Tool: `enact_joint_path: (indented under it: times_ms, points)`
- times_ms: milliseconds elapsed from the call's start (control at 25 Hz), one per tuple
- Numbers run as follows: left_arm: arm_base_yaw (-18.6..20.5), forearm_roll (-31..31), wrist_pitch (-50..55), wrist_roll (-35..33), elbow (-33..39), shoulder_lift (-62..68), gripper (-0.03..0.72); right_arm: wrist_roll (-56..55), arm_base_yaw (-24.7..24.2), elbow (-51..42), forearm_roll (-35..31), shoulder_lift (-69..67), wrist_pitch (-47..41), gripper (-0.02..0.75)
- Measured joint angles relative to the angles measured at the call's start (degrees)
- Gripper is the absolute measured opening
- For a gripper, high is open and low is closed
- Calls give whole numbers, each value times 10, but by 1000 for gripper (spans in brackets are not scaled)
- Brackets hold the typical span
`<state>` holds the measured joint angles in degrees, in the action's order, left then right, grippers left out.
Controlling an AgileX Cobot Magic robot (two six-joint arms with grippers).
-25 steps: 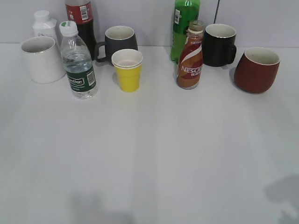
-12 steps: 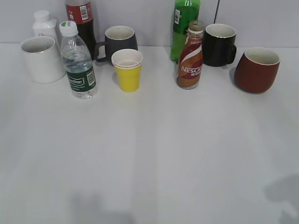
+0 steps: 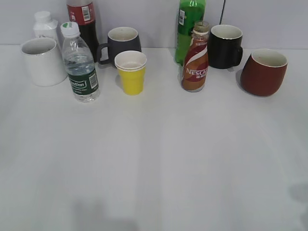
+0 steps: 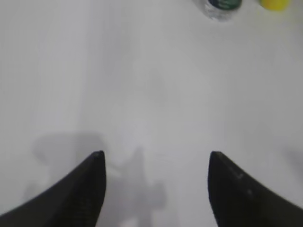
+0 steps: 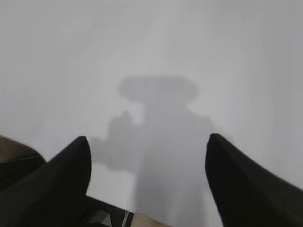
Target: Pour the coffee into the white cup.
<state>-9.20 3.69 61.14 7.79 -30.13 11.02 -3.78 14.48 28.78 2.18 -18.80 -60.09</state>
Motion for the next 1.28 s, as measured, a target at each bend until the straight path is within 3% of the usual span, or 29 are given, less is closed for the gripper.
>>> enact_joint_path:
  times_ms: [200,320,680,1280]
  points:
    - [54,0,0,0,0,-41,512,0,-105,0,0,51,0,589]
    - [70,0,0,0,0,-62,512,0,-135,0,0,89,0,589]
    - [73,0,1,0,0,-113,445,0,-142,0,0,189,2,589]
    - [73,0,1,-1,0,-114,365,0,-142,0,-6,193,2,589]
